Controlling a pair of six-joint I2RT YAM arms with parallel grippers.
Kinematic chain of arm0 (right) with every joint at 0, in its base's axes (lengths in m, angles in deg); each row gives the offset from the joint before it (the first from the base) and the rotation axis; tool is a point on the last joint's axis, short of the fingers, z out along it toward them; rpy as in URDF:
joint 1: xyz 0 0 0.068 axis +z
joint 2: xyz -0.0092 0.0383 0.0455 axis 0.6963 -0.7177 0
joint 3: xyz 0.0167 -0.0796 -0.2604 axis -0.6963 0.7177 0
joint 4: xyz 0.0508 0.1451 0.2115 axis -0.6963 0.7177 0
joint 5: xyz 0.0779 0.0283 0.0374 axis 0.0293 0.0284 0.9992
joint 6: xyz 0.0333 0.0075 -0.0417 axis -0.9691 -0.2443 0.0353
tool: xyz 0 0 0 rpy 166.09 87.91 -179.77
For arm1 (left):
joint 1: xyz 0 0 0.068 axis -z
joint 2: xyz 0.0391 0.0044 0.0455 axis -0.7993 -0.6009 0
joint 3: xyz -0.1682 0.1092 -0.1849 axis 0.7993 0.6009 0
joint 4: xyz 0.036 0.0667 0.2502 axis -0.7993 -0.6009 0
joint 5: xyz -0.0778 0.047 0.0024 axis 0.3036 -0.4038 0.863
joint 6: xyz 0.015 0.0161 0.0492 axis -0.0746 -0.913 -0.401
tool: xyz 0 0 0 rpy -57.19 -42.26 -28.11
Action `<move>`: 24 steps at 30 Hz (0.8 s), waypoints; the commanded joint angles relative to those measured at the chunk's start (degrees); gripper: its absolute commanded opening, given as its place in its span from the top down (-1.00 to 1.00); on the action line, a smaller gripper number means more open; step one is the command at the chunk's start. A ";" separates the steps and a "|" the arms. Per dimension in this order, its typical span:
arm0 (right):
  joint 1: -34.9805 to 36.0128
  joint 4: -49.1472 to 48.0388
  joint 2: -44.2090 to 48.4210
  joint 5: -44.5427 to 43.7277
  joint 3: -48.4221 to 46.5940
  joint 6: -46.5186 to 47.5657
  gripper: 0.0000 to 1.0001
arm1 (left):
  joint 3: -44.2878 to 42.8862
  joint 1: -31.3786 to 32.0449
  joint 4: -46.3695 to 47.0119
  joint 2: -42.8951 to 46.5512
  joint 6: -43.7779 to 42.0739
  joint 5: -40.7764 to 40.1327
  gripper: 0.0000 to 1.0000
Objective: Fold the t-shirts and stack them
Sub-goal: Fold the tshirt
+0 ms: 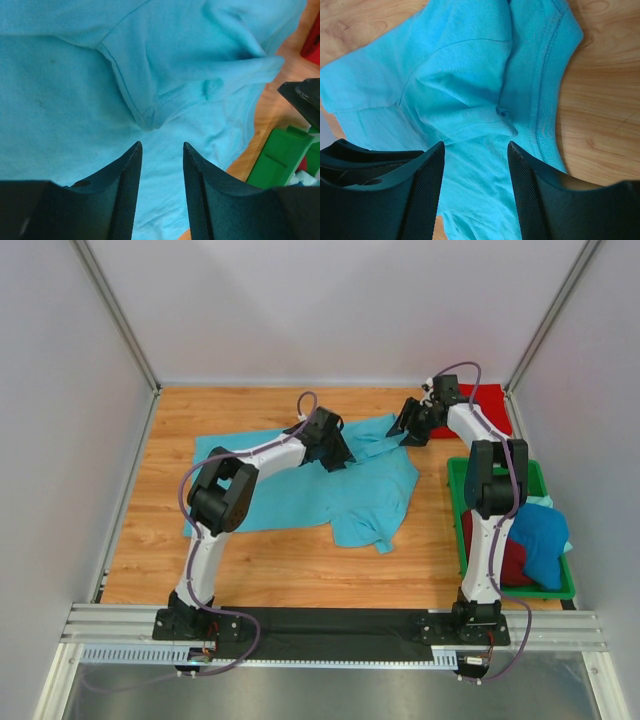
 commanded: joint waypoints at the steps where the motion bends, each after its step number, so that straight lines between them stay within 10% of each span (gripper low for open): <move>1: -0.24 -1.80 -0.81 1.17 -0.14 0.38 -0.11 | -4.10 0.18 -3.56 -1.42 1.49 -1.96 0.06; 24: -0.24 -1.01 -4.24 2.23 -4.00 0.38 -0.10 | -12.90 -0.17 -9.63 -7.57 2.98 -2.32 0.26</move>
